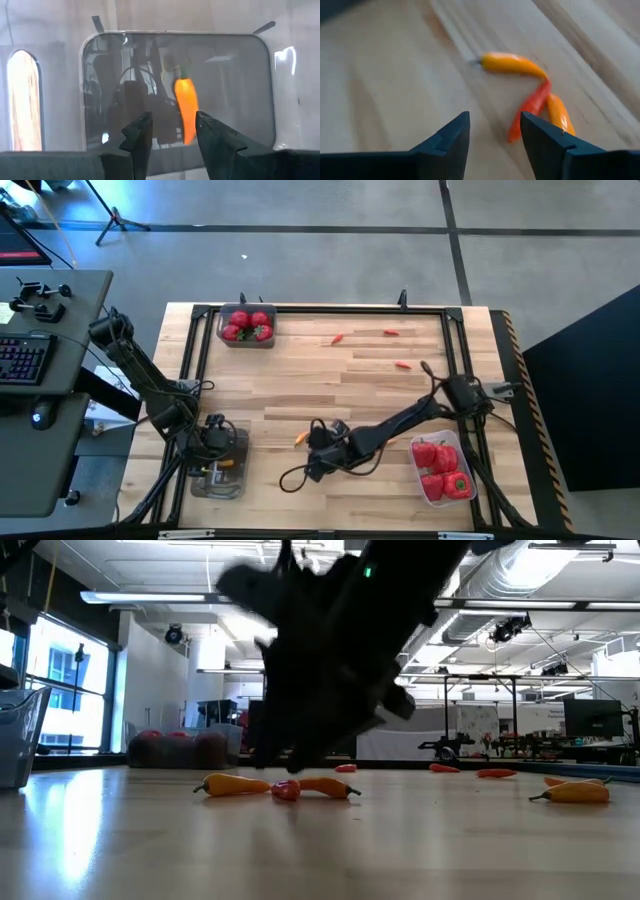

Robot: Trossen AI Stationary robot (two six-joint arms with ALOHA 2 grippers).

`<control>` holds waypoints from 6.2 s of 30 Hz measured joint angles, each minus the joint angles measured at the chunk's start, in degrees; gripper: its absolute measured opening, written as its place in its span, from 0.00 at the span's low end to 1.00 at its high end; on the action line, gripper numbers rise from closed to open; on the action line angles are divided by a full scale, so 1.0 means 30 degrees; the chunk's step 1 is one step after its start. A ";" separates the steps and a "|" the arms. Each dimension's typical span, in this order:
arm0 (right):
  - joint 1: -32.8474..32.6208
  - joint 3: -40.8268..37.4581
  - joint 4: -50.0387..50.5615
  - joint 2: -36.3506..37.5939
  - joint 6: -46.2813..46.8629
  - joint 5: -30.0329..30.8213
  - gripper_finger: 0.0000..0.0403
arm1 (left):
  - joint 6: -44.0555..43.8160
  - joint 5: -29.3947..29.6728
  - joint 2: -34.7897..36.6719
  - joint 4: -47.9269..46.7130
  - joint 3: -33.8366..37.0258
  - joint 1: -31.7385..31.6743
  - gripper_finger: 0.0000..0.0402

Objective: Sort produce into baskets
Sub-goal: Put the orange chili pepper into the bottom black bin, then put the yellow chili pepper into the bottom black bin, then put the orange chili pepper into the bottom black bin

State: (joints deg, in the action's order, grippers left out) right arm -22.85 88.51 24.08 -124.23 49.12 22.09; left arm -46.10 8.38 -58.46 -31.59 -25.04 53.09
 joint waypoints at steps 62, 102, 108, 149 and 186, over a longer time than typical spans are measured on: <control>0.1097 0.4924 0.0600 -0.1308 -0.7106 -0.1093 0.01 | 1.2983 0.6058 0.2442 0.0111 -0.2834 -0.3658 0.39; 0.1880 0.5274 -0.3849 -0.1271 -0.8808 -0.1955 0.14 | 1.7772 0.6364 0.0527 0.3869 -0.2827 -0.3297 0.00; 0.1902 0.5274 -0.2834 -0.1271 -0.7886 -0.1541 0.36 | 1.5253 0.3621 0.1294 0.0931 -0.3743 -0.3090 0.00; 0.2101 0.2024 0.1322 -0.1424 -0.0378 -0.0712 0.46 | 0.1399 0.1224 0.0556 -0.5525 -0.1880 0.0813 0.31; 0.3306 0.2221 0.2160 -0.1337 -1.2257 -0.4057 0.37 | 0.2938 0.0540 0.0590 -0.4527 -0.2670 0.0813 0.29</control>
State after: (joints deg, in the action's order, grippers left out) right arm -12.93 95.18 30.56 -128.25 12.35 9.91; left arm -37.29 10.00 -56.69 -45.17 -33.05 55.53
